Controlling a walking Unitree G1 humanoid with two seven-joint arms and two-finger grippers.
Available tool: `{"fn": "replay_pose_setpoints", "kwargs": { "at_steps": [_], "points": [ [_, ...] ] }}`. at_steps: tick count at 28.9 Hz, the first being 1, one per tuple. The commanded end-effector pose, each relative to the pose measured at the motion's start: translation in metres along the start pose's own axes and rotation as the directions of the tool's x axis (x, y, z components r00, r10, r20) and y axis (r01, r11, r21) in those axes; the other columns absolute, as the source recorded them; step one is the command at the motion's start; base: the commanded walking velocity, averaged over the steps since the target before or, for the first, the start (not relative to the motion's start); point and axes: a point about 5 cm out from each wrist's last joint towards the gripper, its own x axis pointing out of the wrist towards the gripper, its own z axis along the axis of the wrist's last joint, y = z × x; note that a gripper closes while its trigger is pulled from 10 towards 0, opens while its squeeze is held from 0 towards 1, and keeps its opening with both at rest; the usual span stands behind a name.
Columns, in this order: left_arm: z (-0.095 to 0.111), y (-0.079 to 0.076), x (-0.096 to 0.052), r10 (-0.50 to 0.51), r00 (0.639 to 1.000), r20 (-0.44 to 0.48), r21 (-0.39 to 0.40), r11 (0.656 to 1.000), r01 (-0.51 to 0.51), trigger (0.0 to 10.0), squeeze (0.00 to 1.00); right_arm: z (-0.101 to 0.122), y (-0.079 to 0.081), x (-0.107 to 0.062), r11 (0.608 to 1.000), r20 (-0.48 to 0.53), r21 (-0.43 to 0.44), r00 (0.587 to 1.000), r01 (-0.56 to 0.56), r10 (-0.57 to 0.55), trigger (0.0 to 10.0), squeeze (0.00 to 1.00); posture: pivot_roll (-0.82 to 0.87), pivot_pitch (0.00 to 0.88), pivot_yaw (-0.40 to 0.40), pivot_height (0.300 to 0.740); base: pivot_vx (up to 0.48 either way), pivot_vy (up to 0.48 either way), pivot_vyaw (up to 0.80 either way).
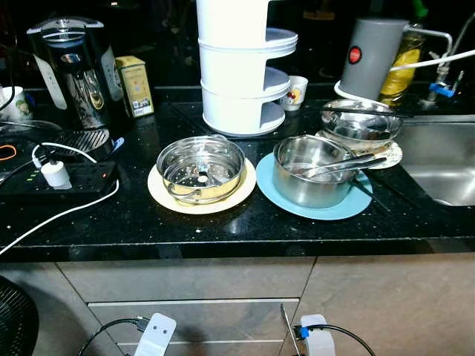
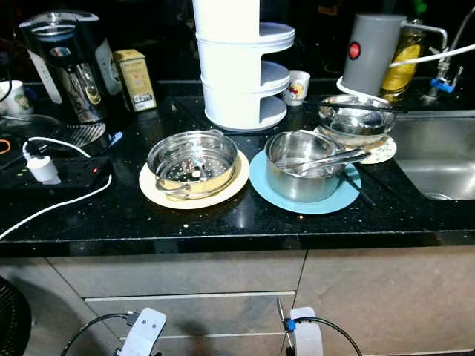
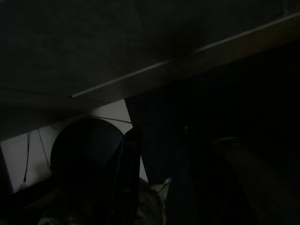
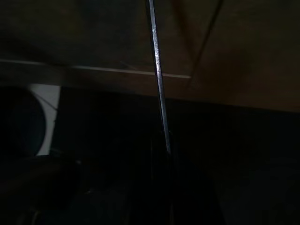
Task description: Kitchen organization
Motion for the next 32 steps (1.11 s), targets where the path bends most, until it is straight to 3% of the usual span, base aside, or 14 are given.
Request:
{"fn": "replay_pose_setpoints", "kwargs": {
  "at_steps": [1,13,32],
  "points": [
    [-0.001,-0.003,0.001,-0.012,1.000,-0.005,-0.010,1.000,0.012,10.0,0.00,-0.006,-0.003,-0.001,1.000,-0.013,0.008,1.000,0.012,-0.012,10.0,0.00,-0.07,0.133,-0.033,0.740,0.000,0.000,0.00],
    [0.002,-0.009,0.005,-0.051,0.999,-0.007,-0.041,0.998,0.051,10.0,0.00,-0.013,-0.012,-0.004,0.996,-0.034,-0.001,0.996,0.085,-0.085,10.0,0.00,-0.08,0.126,-0.026,0.740,0.000,-0.153,0.00],
    [0.003,-0.008,0.006,-0.056,0.998,-0.002,-0.062,0.997,0.056,10.0,0.00,-0.015,-0.013,-0.006,0.997,-0.025,0.011,0.996,0.081,-0.080,10.0,0.00,-0.09,0.116,-0.026,0.740,0.000,-0.472,0.00]
  ]
}}
